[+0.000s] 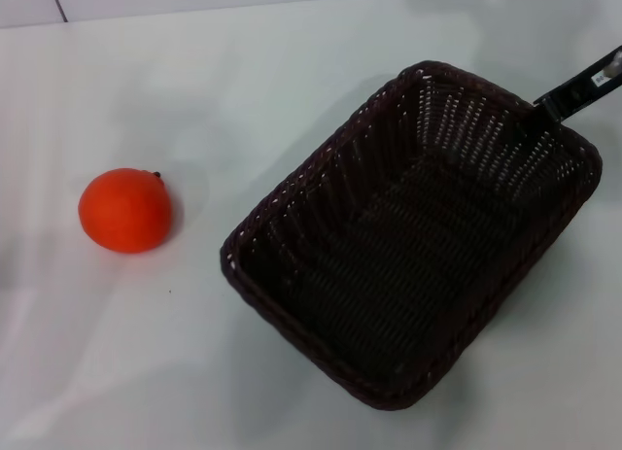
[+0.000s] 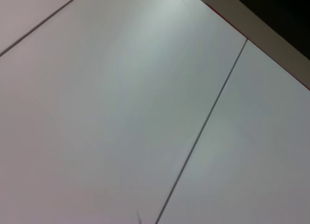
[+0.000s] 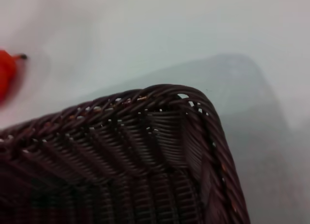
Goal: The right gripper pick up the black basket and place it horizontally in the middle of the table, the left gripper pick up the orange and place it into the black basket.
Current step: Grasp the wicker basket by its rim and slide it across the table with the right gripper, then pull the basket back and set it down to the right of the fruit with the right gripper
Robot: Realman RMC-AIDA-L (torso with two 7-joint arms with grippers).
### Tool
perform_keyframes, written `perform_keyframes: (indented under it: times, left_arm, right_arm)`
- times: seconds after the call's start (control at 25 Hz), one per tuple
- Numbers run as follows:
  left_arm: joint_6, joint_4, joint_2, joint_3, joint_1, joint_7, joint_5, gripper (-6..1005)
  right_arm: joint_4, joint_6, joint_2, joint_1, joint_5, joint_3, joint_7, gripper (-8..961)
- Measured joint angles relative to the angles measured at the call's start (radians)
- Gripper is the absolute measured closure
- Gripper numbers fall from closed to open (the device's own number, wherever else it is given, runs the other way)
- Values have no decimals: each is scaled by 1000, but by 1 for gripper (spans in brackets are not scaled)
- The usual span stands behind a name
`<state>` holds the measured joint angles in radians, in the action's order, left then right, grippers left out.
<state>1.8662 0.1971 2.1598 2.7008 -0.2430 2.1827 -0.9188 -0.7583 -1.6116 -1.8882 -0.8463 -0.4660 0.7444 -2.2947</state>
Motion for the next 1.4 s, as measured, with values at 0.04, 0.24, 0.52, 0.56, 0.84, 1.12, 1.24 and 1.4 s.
perform_keyframes:
  times: [0.04,0.24,0.52,0.56,0.84,1.12,1.24,1.4]
  left_arm:
    - [-1,6,0,1,-1,-1,0,214]
    - [-6,10,0,1,-2,-6,0,214]
    - [-5,35,0,-1,-8,-24,0,214]
    - [-6,36,0,-1,-10,-24,0,214]
    - [-30,37,-1,-5,-27,-17,-5,215]
    - [-40,52,-2,-7,-38,-18,-5,214]
    - [-44,52,-2,-7,-43,-20,-4,214]
    - [-46,52,-2,-8,-46,-21,0,214]
  right_arm:
    - [0,-20,3,5,-11,-35,3,741]
    - [13,-94,33,51,-125,-155,11,744]
    - [126,-93,69,127,-271,-245,9,741]
    - [149,-89,71,137,-286,-271,14,737]
    - [264,-14,62,178,-351,-316,34,711]
    - [282,114,-1,217,-416,-360,35,685]
    - [287,158,-27,222,-425,-364,30,673]
    - [295,201,-61,223,-426,-374,26,658]
